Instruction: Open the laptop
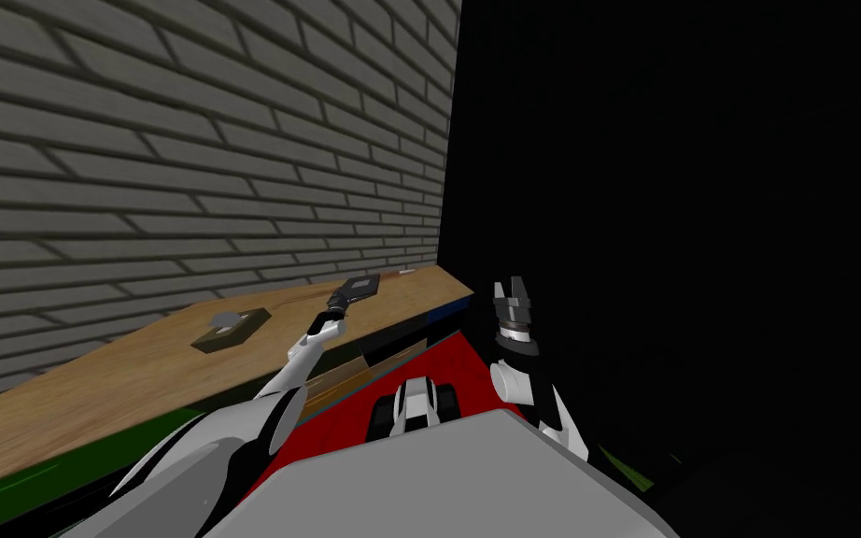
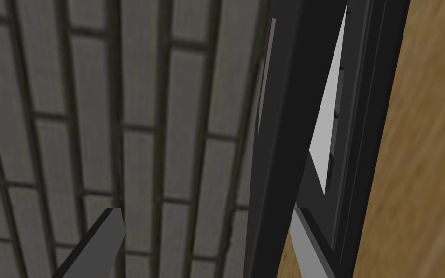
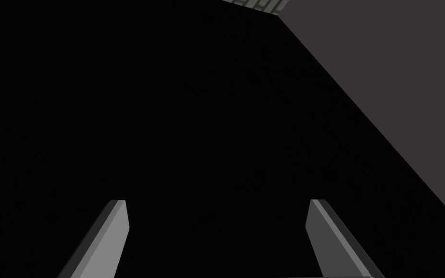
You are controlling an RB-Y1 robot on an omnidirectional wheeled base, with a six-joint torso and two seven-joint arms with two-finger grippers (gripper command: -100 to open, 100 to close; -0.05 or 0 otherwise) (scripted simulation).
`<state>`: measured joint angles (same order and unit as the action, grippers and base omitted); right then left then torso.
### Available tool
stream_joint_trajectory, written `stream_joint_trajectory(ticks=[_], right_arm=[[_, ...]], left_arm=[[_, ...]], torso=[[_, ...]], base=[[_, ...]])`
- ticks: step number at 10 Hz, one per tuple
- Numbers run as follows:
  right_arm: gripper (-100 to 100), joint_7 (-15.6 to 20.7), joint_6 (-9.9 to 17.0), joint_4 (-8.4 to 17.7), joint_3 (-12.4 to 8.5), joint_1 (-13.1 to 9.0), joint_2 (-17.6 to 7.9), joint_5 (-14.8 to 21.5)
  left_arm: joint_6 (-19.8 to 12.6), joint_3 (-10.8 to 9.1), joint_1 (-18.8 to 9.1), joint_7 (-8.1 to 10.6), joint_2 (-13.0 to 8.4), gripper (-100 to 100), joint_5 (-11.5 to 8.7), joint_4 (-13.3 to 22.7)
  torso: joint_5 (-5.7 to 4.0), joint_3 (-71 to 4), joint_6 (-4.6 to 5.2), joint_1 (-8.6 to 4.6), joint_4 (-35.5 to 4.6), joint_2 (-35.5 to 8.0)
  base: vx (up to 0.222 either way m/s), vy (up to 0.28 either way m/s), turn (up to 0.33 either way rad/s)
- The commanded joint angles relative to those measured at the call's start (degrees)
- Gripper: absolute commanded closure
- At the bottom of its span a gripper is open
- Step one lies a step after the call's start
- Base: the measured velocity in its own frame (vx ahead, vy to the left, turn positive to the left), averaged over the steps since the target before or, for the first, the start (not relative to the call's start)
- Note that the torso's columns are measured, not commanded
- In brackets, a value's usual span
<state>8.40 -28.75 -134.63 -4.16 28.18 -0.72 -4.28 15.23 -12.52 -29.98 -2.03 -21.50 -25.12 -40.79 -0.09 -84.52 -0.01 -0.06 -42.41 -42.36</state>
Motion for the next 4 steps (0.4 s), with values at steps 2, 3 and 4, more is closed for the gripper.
stream_joint_trajectory(ticks=[2, 3, 4], right_arm=[[0, 0.0, 0.0, 0.0, 0.0, 0.0, 0.0, 0.0], [0, 0.0, 0.0, 0.0, 0.0, 0.0, 0.0, 0.0], [0, 0.0, 0.0, 0.0, 0.0, 0.0, 0.0, 0.0]], left_arm=[[-0.1, 0.02, 0.1, -0.01, 0.1, 0, 0.0, 0.1], [-0.1, 0.01, 0.1, 0.00, 0.0, 0, 0.0, 0.1], [-0.1, 0.01, 0.1, 0.00, 0.0, 0, 0.0, 0.1]], torso=[[0.02, 0.0, 0.01, -0.01, 0.0, 0.0], [0.09, 0.0, 0.00, 0.04, 0.1, 0.0], [0.10, -0.1, 0.00, 0.07, 0.1, 0.1]], base=[[0.000, 0.000, 0.000], [0.000, 0.000, 0.000], [0.000, 0.000, 0.000]])
